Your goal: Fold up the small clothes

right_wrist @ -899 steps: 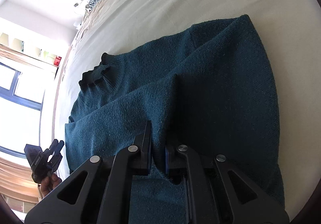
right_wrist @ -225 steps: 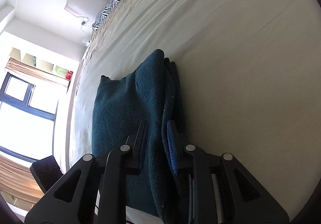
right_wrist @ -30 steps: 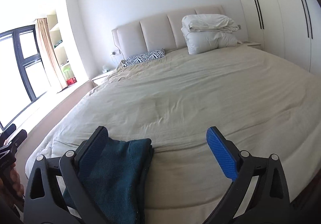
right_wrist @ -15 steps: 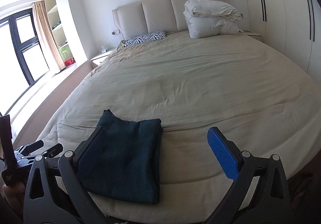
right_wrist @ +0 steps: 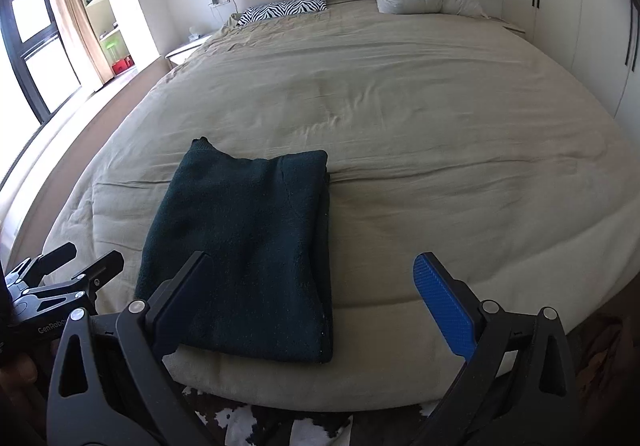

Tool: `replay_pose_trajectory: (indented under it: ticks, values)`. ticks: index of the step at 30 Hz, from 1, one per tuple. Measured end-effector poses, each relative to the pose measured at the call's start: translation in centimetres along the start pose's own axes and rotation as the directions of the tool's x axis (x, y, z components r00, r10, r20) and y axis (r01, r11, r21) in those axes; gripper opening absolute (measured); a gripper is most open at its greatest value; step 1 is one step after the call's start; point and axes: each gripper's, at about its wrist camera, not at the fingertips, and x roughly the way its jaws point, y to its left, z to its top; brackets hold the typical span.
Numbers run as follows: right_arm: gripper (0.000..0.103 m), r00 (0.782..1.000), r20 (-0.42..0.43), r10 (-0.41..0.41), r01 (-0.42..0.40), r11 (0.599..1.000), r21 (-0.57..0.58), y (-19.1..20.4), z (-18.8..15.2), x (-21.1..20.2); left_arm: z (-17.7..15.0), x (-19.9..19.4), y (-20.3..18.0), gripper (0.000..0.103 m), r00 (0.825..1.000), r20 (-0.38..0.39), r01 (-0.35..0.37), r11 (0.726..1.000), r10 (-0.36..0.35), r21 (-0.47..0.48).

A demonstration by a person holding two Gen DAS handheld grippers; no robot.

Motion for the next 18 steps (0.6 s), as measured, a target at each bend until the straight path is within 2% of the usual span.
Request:
replay_pose_trajectory:
  ticks: [8,18]
  values:
    - [0.102,0.999,-0.035,-0.039,0.039,0.999,-0.018,-0.1,-1.1,2.1,-0.7,2.0,0.3,0.103,0.999,-0.036,-0.041,0.999,0.04,-0.003]
    - [0.102,0.998,-0.054,-0.044,0.043,0.999,-0.023,-0.1,-1.5,3.1,-1.0,2.4,0.2,0.103,0.997,-0.037,-0.062,0.998,0.062,0.009]
